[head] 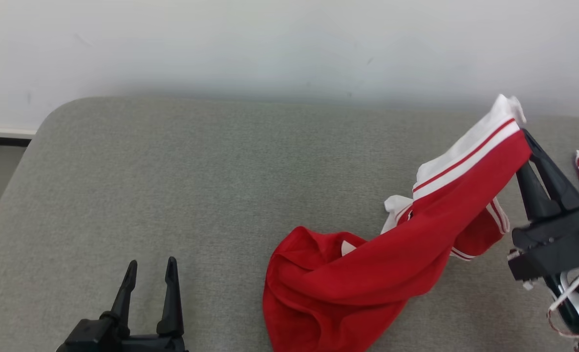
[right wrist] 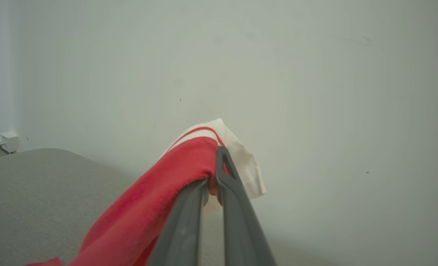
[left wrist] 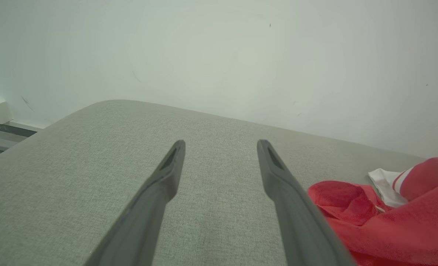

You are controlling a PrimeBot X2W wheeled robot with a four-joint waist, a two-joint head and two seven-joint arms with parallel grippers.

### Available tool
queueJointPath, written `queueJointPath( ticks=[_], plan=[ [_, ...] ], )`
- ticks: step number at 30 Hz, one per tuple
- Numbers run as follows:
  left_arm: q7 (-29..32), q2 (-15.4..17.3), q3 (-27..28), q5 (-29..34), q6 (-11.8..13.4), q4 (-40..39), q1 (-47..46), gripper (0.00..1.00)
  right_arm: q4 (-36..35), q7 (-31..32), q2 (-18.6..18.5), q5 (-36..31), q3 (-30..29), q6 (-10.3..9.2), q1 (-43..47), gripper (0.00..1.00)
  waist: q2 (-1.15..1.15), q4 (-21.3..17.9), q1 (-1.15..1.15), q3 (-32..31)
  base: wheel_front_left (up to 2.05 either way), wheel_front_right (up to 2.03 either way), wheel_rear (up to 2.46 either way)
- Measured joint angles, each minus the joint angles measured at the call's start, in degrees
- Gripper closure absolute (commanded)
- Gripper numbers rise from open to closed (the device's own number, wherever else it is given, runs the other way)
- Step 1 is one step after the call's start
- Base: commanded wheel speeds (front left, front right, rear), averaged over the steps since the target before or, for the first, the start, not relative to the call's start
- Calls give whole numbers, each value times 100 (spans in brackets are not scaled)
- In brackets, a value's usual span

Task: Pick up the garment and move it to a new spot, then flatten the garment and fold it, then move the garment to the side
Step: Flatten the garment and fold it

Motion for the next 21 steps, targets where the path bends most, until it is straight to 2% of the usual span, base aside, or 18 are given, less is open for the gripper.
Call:
queueJointPath(
  ticks=[10, 15, 21],
  plan=[
    [0, 2, -289, -178, 27, 55, -324, 0, 1658, -121, -193, 97, 637, 0, -1563, 100, 0, 499, 1, 286, 0, 0, 0],
    [0, 2, -501, -277, 55, 92, -517, 0, 2835, -223, -167, 107, 1170, 0, -2637, 100, 0, 763, 1, 505, 0, 0, 0],
    [0, 1, -771, -439, 109, 120, -715, 0, 4470, -477, 80, 54, 1681, 0, -3772, 100, 0, 1072, 2, 762, 0, 0, 0]
  ],
)
